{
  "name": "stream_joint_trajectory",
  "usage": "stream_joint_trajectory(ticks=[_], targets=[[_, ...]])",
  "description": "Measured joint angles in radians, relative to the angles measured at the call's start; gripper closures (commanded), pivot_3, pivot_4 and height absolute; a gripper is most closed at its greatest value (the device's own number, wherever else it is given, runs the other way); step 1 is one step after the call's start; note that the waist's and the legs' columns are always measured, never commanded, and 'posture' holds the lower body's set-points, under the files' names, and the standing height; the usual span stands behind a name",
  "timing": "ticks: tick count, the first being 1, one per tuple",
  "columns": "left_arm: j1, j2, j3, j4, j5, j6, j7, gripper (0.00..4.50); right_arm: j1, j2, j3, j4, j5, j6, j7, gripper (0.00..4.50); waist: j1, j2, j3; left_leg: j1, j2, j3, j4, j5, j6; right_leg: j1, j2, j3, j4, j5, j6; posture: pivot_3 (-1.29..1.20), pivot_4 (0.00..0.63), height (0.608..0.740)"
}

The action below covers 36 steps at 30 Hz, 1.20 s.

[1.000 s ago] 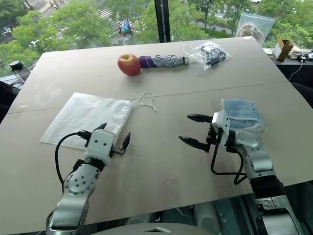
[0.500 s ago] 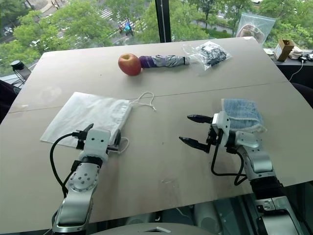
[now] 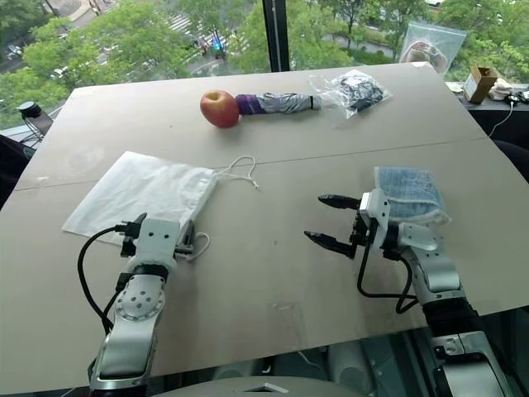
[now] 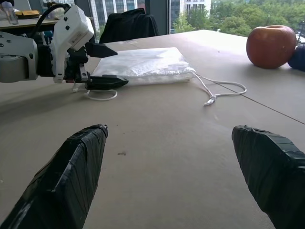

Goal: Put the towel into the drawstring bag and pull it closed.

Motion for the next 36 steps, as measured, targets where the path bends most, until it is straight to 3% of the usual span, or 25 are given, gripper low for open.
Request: stream_joint_trajectory(ticks=[18, 21, 29, 36], targets=[[-0.047, 0.028, 0.071, 0.062, 0.108, -0.035, 0.133, 0.03, -0.006, 0.000, -0.004, 0.027, -0.014, -0.030, -0.002, 0.00, 0.001, 0.000, 0.000, 0.000, 0.000, 0.000, 0.000, 0.000, 0.000, 0.000, -0.001, 0.000, 0.000, 0.000, 0.000, 0.00, 0.150, 0.740], [-0.051, 0.028, 0.070, 0.080, 0.108, -0.035, 0.131, 0.82, -0.006, 0.000, -0.004, 0.027, -0.019, -0.035, -0.003, 0.00, 0.001, 0.000, 0.000, 0.000, 0.000, 0.000, 0.000, 0.000, 0.000, 0.000, -0.001, 0.000, 0.000, 0.000, 0.000, 0.00, 0.150, 0.740], [-0.089, 0.047, 0.078, 0.145, 0.096, -0.034, 0.098, 4.37, -0.005, 0.000, -0.008, 0.027, -0.025, -0.040, -0.012, 0.00, 0.001, 0.000, 0.000, 0.000, 0.000, -0.001, 0.000, 0.000, 0.000, 0.000, -0.001, -0.001, 0.000, 0.000, 0.000, 0.00, 0.150, 0.740], [-0.105, 0.056, 0.089, 0.163, 0.077, -0.043, 0.090, 4.37, -0.005, 0.000, -0.011, 0.027, -0.025, -0.041, -0.025, 0.00, 0.002, 0.000, 0.000, 0.000, 0.000, -0.002, 0.000, 0.000, 0.000, 0.000, -0.002, -0.002, 0.000, 0.000, 0.000, 0.00, 0.150, 0.740]])
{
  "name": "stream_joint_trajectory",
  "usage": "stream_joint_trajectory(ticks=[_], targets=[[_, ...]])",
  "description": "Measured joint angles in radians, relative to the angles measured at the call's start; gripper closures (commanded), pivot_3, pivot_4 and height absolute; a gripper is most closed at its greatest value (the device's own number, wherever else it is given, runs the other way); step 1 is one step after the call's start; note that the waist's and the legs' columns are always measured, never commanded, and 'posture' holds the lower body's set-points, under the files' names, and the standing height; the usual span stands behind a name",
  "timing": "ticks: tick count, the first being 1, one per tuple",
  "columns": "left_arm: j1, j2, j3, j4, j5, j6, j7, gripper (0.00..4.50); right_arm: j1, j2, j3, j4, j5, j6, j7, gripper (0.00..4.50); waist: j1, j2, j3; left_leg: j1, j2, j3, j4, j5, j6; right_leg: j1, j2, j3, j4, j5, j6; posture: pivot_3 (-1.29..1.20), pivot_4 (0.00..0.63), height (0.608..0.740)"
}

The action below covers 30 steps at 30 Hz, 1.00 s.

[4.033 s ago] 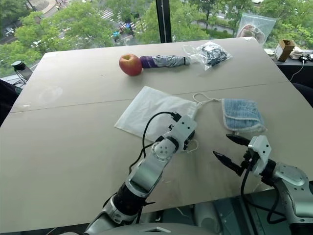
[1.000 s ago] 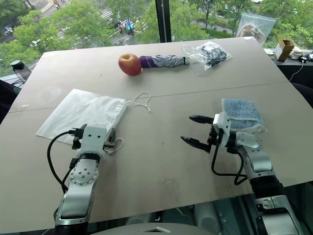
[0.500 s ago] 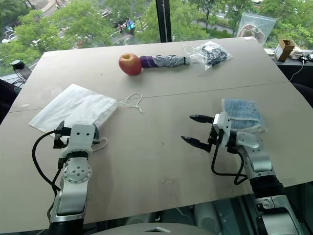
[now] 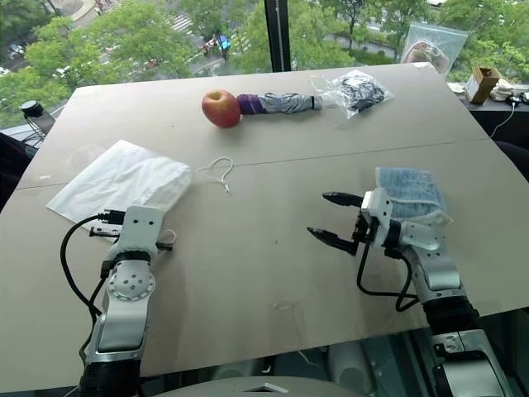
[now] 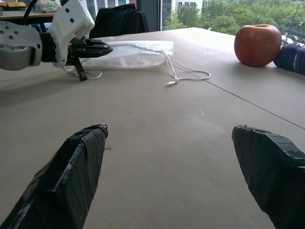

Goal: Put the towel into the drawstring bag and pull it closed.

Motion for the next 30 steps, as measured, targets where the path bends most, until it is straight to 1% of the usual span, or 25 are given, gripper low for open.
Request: stream_joint_trajectory(ticks=[4, 7, 11, 12, 13, 14, 15, 18, 23, 27, 30], targets=[[-0.029, -0.001, 0.027, -0.004, -0.040, 0.000, -0.013, 4.37, -0.018, 0.004, -0.025, 0.019, -0.011, -0.033, -0.041, 0.00, 0.000, 0.000, 0.000, 0.000, 0.000, 0.000, 0.000, 0.000, 0.000, 0.000, 0.000, 0.000, 0.000, 0.000, 0.000, 0.00, 0.150, 0.740], [-0.066, 0.006, 0.030, -0.042, -0.060, 0.002, -0.039, 4.37, -0.084, -0.004, -0.074, 0.085, -0.055, -0.047, -0.134, 0.00, 0.000, 0.000, 0.000, -0.001, -0.001, 0.000, 0.001, 0.000, 0.000, 0.000, 0.000, 0.000, 0.000, 0.000, 0.000, 0.00, 0.150, 0.740], [-0.106, 0.028, 0.032, -0.092, -0.080, 0.017, -0.078, 4.37, -0.155, -0.071, -0.126, 0.173, -0.116, -0.053, -0.236, 0.00, 0.001, 0.000, 0.000, -0.003, -0.002, 0.000, 0.001, 0.000, 0.000, -0.002, -0.001, -0.001, 0.000, 0.000, 0.000, 0.00, 0.150, 0.740], [-0.130, 0.033, 0.031, -0.100, -0.081, 0.035, -0.090, 4.37, -0.182, -0.107, -0.147, 0.212, -0.155, -0.056, -0.288, 0.00, 0.001, 0.000, 0.000, -0.006, -0.002, 0.000, 0.001, 0.000, 0.000, -0.005, -0.001, -0.001, 0.000, 0.000, 0.000, 0.00, 0.150, 0.740], [-0.137, 0.035, 0.031, -0.101, -0.081, 0.041, -0.092, 4.37, -0.189, -0.116, -0.155, 0.223, -0.164, -0.057, -0.303, 0.00, 0.001, 0.000, 0.000, -0.010, -0.002, 0.000, 0.001, 0.001, -0.001, -0.009, -0.001, 0.000, 0.001, 0.000, 0.000, 0.00, 0.150, 0.740], [-0.143, 0.036, 0.031, -0.102, -0.081, 0.046, -0.093, 4.37, -0.193, -0.125, -0.160, 0.230, -0.170, -0.056, -0.314, 0.00, 0.001, 0.000, 0.000, -0.011, -0.002, 0.000, 0.001, 0.001, -0.001, -0.010, -0.001, 0.000, 0.001, 0.000, 0.000, 0.00, 0.150, 0.740], [-0.162, 0.037, 0.029, -0.103, -0.081, 0.062, -0.100, 4.37, -0.194, -0.149, -0.164, 0.233, -0.176, -0.027, -0.333, 0.00, 0.001, 0.000, 0.000, -0.012, -0.002, 0.000, 0.001, 0.002, -0.004, -0.011, -0.002, 0.000, 0.001, 0.000, 0.000, 0.00, 0.150, 0.740], [-0.193, 0.043, 0.028, -0.106, -0.082, 0.084, -0.117, 4.37, -0.177, -0.183, -0.186, 0.217, -0.171, 0.068, -0.356, 0.00, 0.001, 0.000, 0.000, -0.013, -0.002, 0.001, 0.001, 0.001, -0.002, -0.011, -0.002, 0.000, 0.001, 0.000, 0.000, 0.00, 0.150, 0.740], [-0.197, 0.049, 0.020, -0.119, -0.087, 0.124, -0.144, 4.37, -0.064, -0.257, -0.220, 0.095, -0.137, 0.315, -0.379, 0.00, 0.002, 0.000, 0.000, -0.014, -0.003, 0.001, 0.001, 0.000, 0.000, -0.012, -0.003, 0.000, 0.000, 0.000, 0.000, 0.00, 0.150, 0.740], [-0.196, 0.044, 0.005, -0.119, -0.087, 0.128, -0.156, 4.37, -0.033, -0.280, -0.231, 0.068, -0.122, 0.447, -0.393, 0.00, 0.000, 0.000, 0.000, -0.012, -0.003, 0.001, 0.001, 0.000, 0.000, -0.011, -0.002, 0.001, 0.001, 0.001, 0.000, 0.00, 0.150, 0.740], [-0.196, 0.044, -0.006, -0.119, -0.087, 0.129, -0.161, 4.37, -0.022, -0.296, -0.207, 0.037, -0.140, 0.503, -0.398, 0.00, 0.000, -0.001, 0.000, -0.012, -0.003, 0.001, 0.002, 0.000, 0.000, -0.010, -0.002, 0.000, 0.002, 0.000, 0.000, 0.00, 0.150, 0.740]])
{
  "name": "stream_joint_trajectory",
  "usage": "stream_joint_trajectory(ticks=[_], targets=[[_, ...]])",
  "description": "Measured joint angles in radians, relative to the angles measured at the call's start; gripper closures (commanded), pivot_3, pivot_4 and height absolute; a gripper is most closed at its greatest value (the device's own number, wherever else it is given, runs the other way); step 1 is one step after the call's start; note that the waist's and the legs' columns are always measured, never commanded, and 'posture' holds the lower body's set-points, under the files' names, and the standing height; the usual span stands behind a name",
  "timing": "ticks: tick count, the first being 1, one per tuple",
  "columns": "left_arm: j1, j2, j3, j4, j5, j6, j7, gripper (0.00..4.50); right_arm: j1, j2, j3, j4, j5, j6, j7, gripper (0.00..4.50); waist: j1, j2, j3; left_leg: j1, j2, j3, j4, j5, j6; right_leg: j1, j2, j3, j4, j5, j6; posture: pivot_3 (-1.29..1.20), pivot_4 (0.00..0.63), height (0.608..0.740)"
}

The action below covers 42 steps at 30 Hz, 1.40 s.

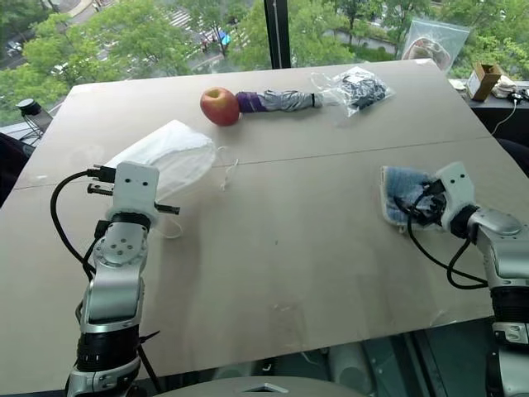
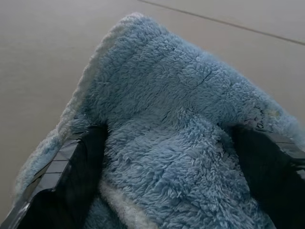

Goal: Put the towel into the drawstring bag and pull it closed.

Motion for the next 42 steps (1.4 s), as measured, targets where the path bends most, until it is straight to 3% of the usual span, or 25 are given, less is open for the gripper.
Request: stream_joint_trajectory(ticks=[13, 18, 20, 21, 22, 26, 34, 42], targets=[[0.017, 0.008, 0.001, -0.026, 0.000, 0.026, -0.014, 4.37, -0.131, 0.001, 0.077, 0.107, -0.074, 0.142, -0.079, 0.00, 0.002, -0.012, -0.007, 0.007, -0.002, -0.004, 0.007, 0.000, 0.000, 0.012, -0.001, -0.003, -0.002, 0.000, 0.000, 0.00, 0.150, 0.740], [0.017, 0.016, 0.001, -0.048, 0.000, 0.038, -0.017, 4.50, -0.176, 0.025, 0.089, 0.156, -0.076, 0.201, -0.107, 1.59, 0.002, -0.017, -0.012, 0.007, -0.002, -0.007, 0.014, 0.000, 0.001, 0.017, -0.001, -0.006, -0.002, 0.000, 0.000, 0.00, 0.150, 0.740], [0.018, 0.019, 0.006, -0.049, 0.000, 0.040, -0.017, 4.50, -0.177, 0.026, 0.089, 0.162, -0.076, 0.216, -0.110, 2.52, 0.004, -0.018, -0.013, 0.008, -0.003, -0.009, 0.016, 0.000, 0.001, 0.020, -0.001, -0.008, -0.002, -0.001, -0.001, 0.00, 0.150, 0.740], [0.018, 0.019, 0.007, -0.049, 0.000, 0.041, -0.017, 4.50, -0.177, 0.027, 0.089, 0.163, -0.076, 0.219, -0.111, 2.62, 0.005, -0.018, -0.013, 0.008, -0.003, -0.009, 0.016, 0.000, 0.001, 0.020, -0.001, -0.008, -0.002, -0.001, -0.002, 0.00, 0.150, 0.740], [0.019, 0.021, 0.012, -0.049, 0.000, 0.041, -0.017, 4.50, -0.177, 0.028, 0.089, 0.163, -0.076, 0.226, -0.113, 3.31, 0.007, -0.019, -0.013, 0.009, -0.003, -0.010, 0.016, 0.000, 0.001, 0.022, -0.002, -0.009, -0.003, -0.001, -0.002, 0.00, 0.150, 0.740], [0.023, 0.028, 0.027, -0.049, 0.000, 0.045, -0.019, 4.50, -0.179, 0.035, 0.092, 0.172, -0.077, 0.234, -0.108, 4.47, 0.007, -0.022, -0.016, 0.010, -0.003, -0.011, 0.015, 0.000, 0.001, 0.022, -0.002, -0.010, -0.003, -0.001, -0.001, 0.00, 0.150, 0.740], [0.028, 0.028, 0.038, -0.049, -0.015, 0.060, -0.028, 4.50, -0.203, 0.084, 0.015, 0.159, -0.009, 0.319, -0.073, 4.49, -0.002, -0.021, -0.016, 0.009, -0.002, -0.011, 0.013, 0.000, 0.000, 0.021, -0.002, -0.010, -0.003, -0.001, -0.001, 0.00, 0.150, 0.740], [-0.013, 0.027, 0.033, -0.051, -0.091, 0.078, -0.085, 4.50, -0.261, 0.271, -0.057, -0.052, 0.360, 0.687, 0.056, 4.49, -0.027, -0.007, -0.007, 0.000, 0.002, -0.006, 0.002, 0.000, 0.000, 0.002, 0.001, -0.004, 0.001, 0.001, 0.000, 0.00, 0.150, 0.740]])
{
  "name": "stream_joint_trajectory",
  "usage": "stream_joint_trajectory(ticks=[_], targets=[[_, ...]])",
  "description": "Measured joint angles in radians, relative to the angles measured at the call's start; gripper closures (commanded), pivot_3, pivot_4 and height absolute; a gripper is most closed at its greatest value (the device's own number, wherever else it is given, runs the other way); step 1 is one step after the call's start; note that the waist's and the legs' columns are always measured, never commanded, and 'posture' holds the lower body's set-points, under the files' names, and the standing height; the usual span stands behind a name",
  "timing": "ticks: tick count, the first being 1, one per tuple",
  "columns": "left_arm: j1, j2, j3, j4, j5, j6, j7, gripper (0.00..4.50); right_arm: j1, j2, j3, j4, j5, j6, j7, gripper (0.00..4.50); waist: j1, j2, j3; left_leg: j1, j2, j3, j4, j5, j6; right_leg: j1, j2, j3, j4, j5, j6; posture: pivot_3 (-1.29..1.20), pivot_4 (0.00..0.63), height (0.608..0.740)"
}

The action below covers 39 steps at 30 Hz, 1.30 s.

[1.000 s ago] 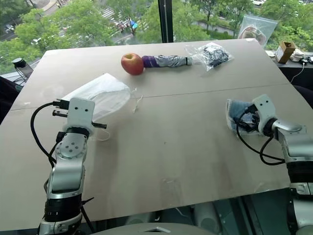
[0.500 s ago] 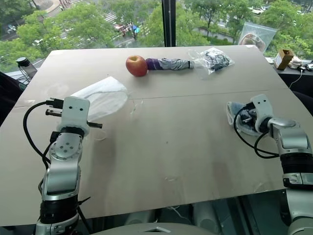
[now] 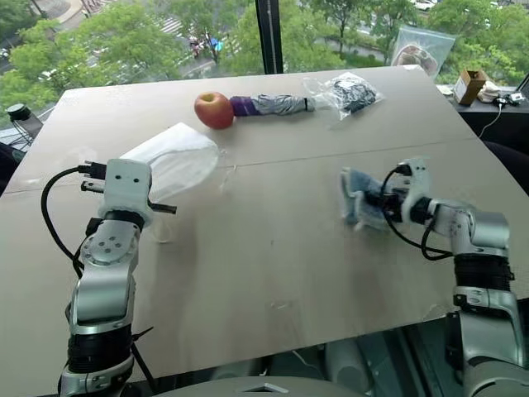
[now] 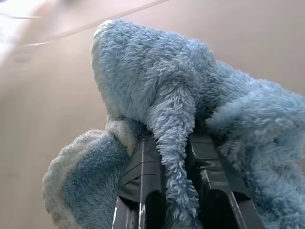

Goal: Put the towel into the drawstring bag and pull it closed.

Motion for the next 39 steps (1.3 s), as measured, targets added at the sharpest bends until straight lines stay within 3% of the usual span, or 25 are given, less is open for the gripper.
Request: stream_joint_trajectory(ticks=[5, 8, 14, 21, 29, 33, 37, 39], targets=[[-0.023, -0.011, -0.012, -0.028, -0.043, 0.019, -0.035, 4.50, -0.071, 0.070, 0.016, -0.103, 0.095, 0.060, -0.009, 4.49, 0.014, 0.001, 0.001, -0.011, -0.003, -0.001, 0.000, 0.000, 0.000, -0.009, -0.002, -0.002, -0.001, 0.000, 0.000, 0.00, 0.150, 0.740], [-0.055, -0.032, -0.011, -0.040, -0.080, 0.054, -0.043, 4.50, -0.090, 0.106, 0.102, -0.150, 0.101, 0.066, -0.012, 4.49, 0.025, 0.001, 0.001, -0.012, -0.005, -0.001, 0.000, 0.000, 0.000, -0.010, -0.004, -0.002, -0.003, 0.000, 0.001, 0.00, 0.150, 0.740], [-0.072, -0.035, -0.061, -0.084, -0.138, 0.116, -0.086, 4.50, -0.174, 0.154, 0.374, -0.181, -0.058, -0.095, -0.049, 4.49, 0.025, 0.001, 0.001, -0.012, -0.006, -0.003, 0.000, 0.003, -0.005, -0.011, -0.003, -0.003, -0.002, 0.000, 0.001, 0.00, 0.150, 0.740], [-0.095, -0.019, -0.123, -0.120, -0.158, 0.154, -0.117, 4.50, -0.251, 0.255, 0.428, -0.050, -0.187, -0.184, -0.158, 4.49, 0.024, 0.002, 0.001, -0.012, -0.007, -0.003, -0.001, 0.004, -0.007, -0.012, -0.003, -0.003, 0.000, 0.000, 0.000, 0.00, 0.150, 0.740], [-0.092, -0.024, -0.166, -0.150, -0.198, 0.165, -0.138, 4.50, -0.253, 0.307, 0.420, 0.023, -0.247, -0.209, -0.206, 4.49, 0.021, 0.002, 0.001, -0.012, -0.007, -0.002, -0.001, 0.004, -0.007, -0.013, -0.003, -0.002, 0.000, 0.000, 0.000, 0.00, 0.150, 0.740], [-0.085, -0.016, -0.205, -0.173, -0.226, 0.172, -0.173, 4.50, -0.242, 0.403, 0.338, 0.024, -0.194, -0.218, -0.211, 4.49, 0.019, 0.002, 0.001, -0.012, -0.006, -0.003, -0.001, 0.004, -0.007, -0.014, -0.002, -0.002, 0.002, 0.000, 0.000, 0.00, 0.150, 0.740], [-0.086, 0.003, -0.208, -0.195, -0.236, 0.176, -0.184, 4.50, -0.188, 0.566, 0.170, 0.063, -0.109, -0.229, -0.313, 4.49, 0.020, 0.002, 0.001, -0.012, -0.006, -0.003, -0.001, 0.003, -0.005, -0.014, -0.002, -0.001, 0.003, 0.000, 0.000, 0.00, 0.150, 0.740], [-0.087, 0.004, -0.217, -0.195, -0.238, 0.181, -0.192, 4.50, -0.183, 0.584, 0.115, 0.090, -0.057, -0.226, -0.372, 4.49, 0.024, 0.003, 0.001, -0.012, -0.007, -0.003, -0.001, 0.004, -0.006, -0.014, -0.003, -0.001, 0.003, 0.000, 0.000, 0.00, 0.150, 0.740]])
